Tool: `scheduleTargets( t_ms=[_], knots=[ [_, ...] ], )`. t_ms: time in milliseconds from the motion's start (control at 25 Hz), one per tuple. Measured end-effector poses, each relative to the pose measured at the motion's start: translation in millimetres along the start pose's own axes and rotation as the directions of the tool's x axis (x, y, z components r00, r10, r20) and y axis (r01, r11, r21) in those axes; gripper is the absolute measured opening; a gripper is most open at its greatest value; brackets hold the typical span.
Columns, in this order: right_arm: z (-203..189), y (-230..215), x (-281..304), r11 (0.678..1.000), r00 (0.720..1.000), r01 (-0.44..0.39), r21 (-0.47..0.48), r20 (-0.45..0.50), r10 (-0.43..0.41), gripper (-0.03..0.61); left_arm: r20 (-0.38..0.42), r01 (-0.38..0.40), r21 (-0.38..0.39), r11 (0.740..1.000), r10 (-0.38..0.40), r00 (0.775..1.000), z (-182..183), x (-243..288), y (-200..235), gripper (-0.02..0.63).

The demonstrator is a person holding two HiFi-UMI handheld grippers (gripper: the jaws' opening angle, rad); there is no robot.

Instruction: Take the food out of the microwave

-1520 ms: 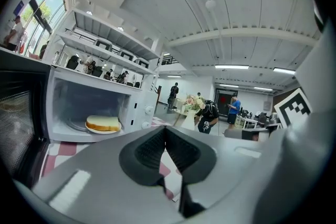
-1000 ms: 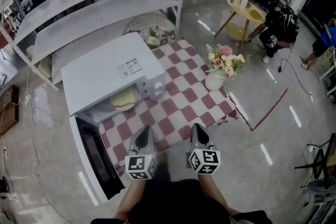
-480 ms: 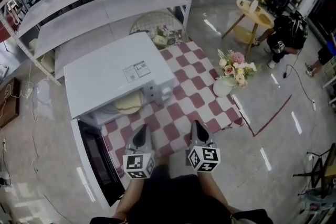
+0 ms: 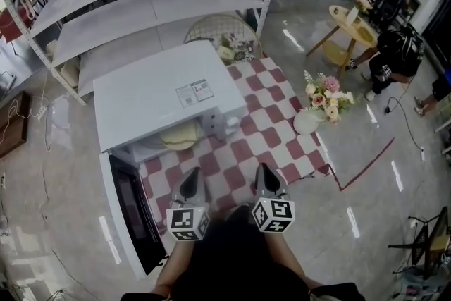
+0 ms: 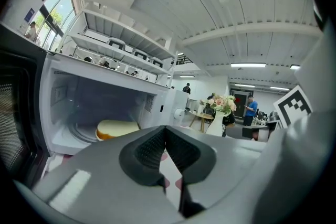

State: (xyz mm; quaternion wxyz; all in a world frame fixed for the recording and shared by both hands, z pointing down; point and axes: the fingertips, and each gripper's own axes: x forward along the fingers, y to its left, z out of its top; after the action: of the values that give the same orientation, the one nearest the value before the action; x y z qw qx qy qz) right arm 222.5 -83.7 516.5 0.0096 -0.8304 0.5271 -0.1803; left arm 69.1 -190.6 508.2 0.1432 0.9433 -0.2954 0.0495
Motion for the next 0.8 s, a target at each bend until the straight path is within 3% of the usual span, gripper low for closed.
scheduleTargets(
  t_ms=[480,800],
  knots=[
    [13,1,24,0.994,0.993,-0.112,-0.014,-0.035,0.111,0.002,-0.008,-0.111,-0.027,0.993,0.111,0.994,-5,11,3,0.008],
    [24,-3,55,0.975,0.974,-0.216,-0.052,-0.074,0.212,0.002,-0.002,-0.218,-0.059,0.974,0.218,0.976,-8,24,5,0.008]
  ],
)
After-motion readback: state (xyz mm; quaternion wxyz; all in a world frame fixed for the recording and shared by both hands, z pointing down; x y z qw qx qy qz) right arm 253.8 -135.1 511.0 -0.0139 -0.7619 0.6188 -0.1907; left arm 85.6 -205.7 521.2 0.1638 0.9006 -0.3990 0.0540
